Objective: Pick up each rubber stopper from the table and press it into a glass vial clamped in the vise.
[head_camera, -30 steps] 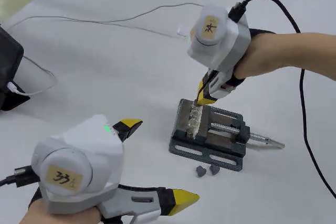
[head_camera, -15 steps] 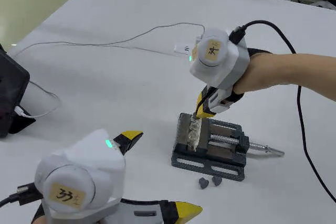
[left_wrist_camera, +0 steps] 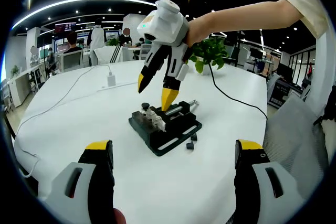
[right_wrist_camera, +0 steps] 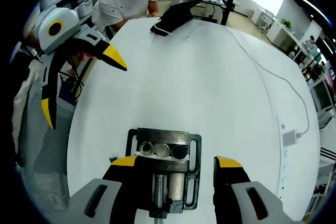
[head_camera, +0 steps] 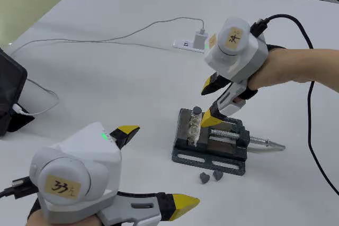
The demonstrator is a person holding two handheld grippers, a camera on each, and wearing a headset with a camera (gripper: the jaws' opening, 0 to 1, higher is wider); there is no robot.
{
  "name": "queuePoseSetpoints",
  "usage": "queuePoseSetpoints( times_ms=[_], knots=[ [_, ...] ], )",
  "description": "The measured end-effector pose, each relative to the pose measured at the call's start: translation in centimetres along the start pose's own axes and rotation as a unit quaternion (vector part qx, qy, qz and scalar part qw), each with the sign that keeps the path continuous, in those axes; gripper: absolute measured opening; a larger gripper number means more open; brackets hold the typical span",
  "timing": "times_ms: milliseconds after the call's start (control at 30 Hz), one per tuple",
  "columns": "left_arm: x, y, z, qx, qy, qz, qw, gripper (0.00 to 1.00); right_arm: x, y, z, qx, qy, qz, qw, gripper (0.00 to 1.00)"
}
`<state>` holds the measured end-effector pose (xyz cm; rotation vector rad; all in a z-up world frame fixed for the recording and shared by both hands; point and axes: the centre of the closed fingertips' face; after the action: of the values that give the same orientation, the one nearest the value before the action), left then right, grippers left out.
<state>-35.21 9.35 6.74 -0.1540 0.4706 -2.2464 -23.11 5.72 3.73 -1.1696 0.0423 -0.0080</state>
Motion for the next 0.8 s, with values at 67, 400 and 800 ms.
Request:
queuePoseSetpoints(
  times_ms=[67,400,800],
  knots=[
    [-0.1,0.0,0.0,-0.001,0.001,0.000,1.0000,0.96,-0.3,-0.1,-0.2,0.008,0.006,0.000,0.9999,0.58],
    [-0.3,0.0,0.2,-0.001,0.012,-0.005,0.9999,0.96,-2.1,-0.9,-1.3,0.041,0.027,-0.006,0.9988,0.62],
    [0.0,-0.3,0.0,-0.004,0.024,-0.016,0.9996,0.96,-4.4,-2.6,-3.8,0.048,0.043,-0.016,0.9978,0.56]
  ],
)
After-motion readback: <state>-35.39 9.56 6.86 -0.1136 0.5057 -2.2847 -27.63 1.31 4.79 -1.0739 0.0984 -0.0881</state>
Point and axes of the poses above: the centre of the closed fingertips' face, and the gripper's own axes: y roughly forward along the fingers, x roughly to its right, z roughly out of its top, and after that the axes turned 10 degrees about y, right-handed
